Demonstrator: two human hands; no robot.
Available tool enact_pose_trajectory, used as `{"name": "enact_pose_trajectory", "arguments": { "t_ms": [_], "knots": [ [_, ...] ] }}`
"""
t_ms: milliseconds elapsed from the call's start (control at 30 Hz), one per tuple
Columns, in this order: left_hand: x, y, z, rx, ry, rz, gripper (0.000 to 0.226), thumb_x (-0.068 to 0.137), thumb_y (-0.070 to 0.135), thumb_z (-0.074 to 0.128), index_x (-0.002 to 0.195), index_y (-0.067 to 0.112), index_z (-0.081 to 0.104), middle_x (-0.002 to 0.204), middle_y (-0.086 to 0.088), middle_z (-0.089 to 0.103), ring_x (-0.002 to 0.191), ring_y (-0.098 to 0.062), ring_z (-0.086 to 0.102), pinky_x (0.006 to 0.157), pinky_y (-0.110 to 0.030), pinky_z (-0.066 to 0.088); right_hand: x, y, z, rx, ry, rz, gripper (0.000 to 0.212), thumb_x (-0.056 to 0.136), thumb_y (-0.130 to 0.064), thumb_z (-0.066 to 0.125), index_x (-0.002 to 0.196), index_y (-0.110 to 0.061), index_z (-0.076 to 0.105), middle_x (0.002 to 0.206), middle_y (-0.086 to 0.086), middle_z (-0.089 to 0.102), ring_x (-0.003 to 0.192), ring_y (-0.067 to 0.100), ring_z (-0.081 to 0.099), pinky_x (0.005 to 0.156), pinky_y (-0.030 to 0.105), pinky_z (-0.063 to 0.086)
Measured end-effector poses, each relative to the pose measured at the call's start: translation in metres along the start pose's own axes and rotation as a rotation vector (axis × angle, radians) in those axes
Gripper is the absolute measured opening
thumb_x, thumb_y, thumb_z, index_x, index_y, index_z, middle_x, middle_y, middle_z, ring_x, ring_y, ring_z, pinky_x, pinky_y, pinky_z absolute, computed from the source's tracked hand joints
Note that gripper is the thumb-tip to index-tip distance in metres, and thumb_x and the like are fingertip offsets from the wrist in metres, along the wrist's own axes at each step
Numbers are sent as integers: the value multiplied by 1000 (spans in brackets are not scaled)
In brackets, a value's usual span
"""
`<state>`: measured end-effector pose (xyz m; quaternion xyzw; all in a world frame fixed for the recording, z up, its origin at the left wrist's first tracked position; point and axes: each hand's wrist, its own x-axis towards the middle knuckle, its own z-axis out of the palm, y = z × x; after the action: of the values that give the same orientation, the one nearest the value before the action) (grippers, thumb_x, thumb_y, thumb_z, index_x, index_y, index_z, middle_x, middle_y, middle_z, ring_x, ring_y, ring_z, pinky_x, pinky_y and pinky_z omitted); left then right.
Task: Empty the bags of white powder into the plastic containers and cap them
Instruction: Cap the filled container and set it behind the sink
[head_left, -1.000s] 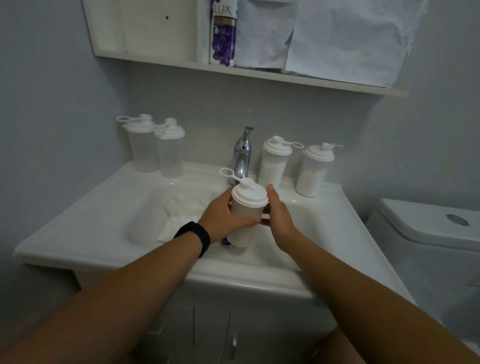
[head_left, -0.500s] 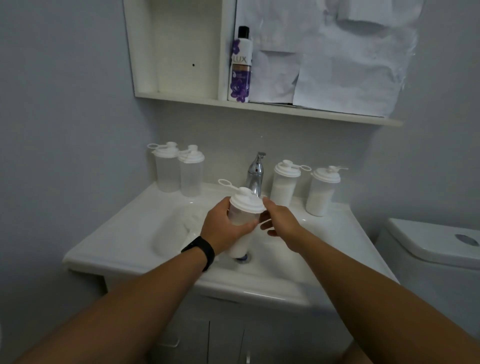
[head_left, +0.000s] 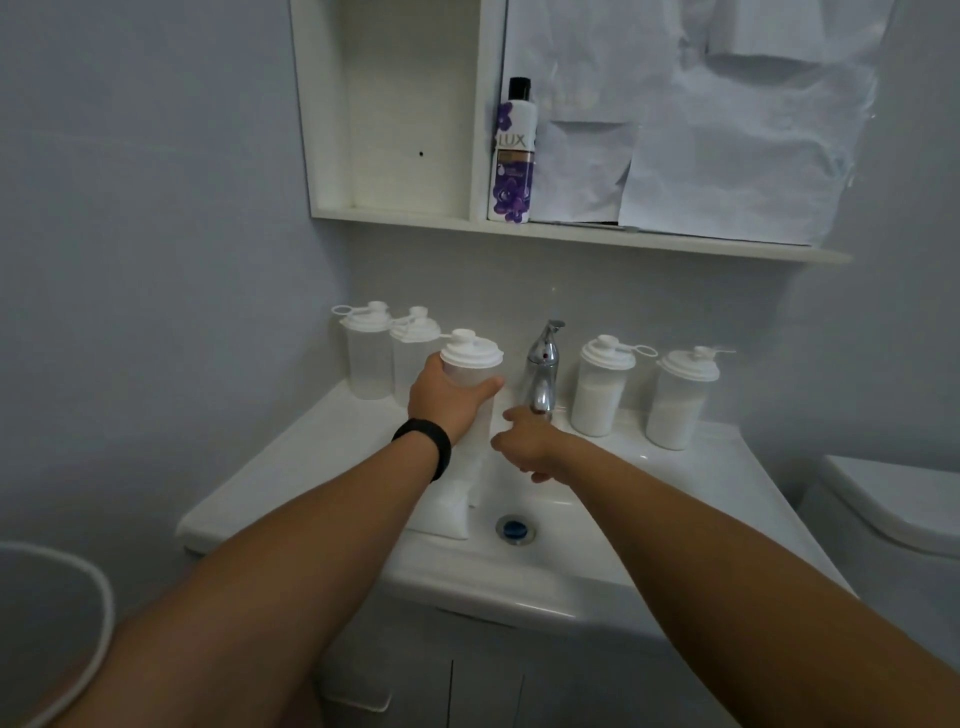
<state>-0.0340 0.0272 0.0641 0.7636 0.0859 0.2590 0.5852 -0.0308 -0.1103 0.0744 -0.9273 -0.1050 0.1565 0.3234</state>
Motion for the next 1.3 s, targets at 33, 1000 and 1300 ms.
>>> {"name": "enact_pose_trajectory", "arguments": {
  "t_ms": [33, 1000, 1300],
  "knots": [
    [6, -3, 3, -7, 0, -7, 75, 72, 43, 90, 134, 22, 54, 126, 6, 64, 114, -19, 62, 98, -35, 52, 6, 1, 2, -8, 3, -12, 67, 104, -29, 50, 162, -22, 17, 160, 11, 30, 133, 33, 48, 98, 42, 51],
    [64, -55, 26, 103, 229, 12, 49, 90, 27, 69, 133, 23, 47, 127, 5, 50, 115, -21, 57, 97, -34, 50, 81, 38, 26, -302, 39, -199, 48, 103, -37, 50, 149, -26, 42, 142, 6, 53, 123, 24, 55, 104, 39, 47],
    [90, -68, -11, 70, 233, -218, 85, 85, 32, 76, 153, 19, 27, 152, -8, 36, 133, -31, 48, 108, -39, 43, 70, 12, 37, -374, 50, -282, 48, 103, -37, 48, 149, -27, 42, 144, 2, 52, 124, 24, 55, 103, 40, 47]
  ]
}}
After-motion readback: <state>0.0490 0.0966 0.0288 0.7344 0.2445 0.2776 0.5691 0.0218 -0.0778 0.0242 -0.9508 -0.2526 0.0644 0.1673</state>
